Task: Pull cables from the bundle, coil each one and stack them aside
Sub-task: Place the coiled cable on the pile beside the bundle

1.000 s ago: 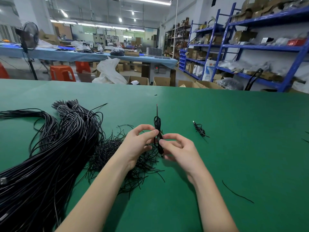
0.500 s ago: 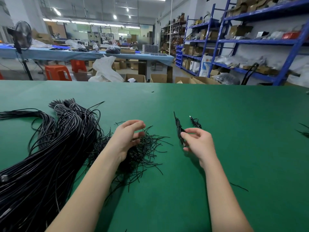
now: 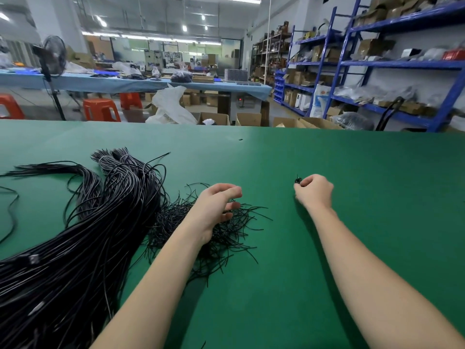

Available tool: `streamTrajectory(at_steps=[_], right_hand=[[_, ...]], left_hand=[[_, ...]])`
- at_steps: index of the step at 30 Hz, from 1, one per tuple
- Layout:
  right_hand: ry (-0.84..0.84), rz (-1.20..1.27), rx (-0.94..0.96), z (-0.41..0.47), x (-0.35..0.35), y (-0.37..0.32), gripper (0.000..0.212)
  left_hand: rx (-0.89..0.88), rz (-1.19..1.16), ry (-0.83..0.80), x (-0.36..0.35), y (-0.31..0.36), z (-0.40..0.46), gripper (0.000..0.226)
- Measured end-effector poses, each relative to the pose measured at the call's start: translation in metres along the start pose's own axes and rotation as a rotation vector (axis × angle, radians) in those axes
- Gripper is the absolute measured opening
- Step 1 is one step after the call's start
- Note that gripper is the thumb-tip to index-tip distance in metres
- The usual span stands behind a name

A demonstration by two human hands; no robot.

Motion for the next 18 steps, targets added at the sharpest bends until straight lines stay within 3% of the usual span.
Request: streamTrajectory(at_steps=[7, 18], right_hand=[[-0.085, -0.058, 0.013, -0.013, -0.021, 0.007, 0.03], [-0.089, 0.197, 0.281, -0.076, -0.025, -0.064, 0.013]], left_hand=[[0.013, 0.002, -0.008, -0.001, -0.003, 0.0, 0.016], [0.022, 0.024, 0.004, -0.003, -0.003, -0.001, 0.016]])
Point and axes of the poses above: each hand's wrist, its own z-axis towards the middle knuckle, its own x-axis out of the back of the hand, y = z × x, the point moved 5 cm from there along z, towards the middle knuckle, and after that the axes turned 14 degrees about -y, right-handed, at the moved point
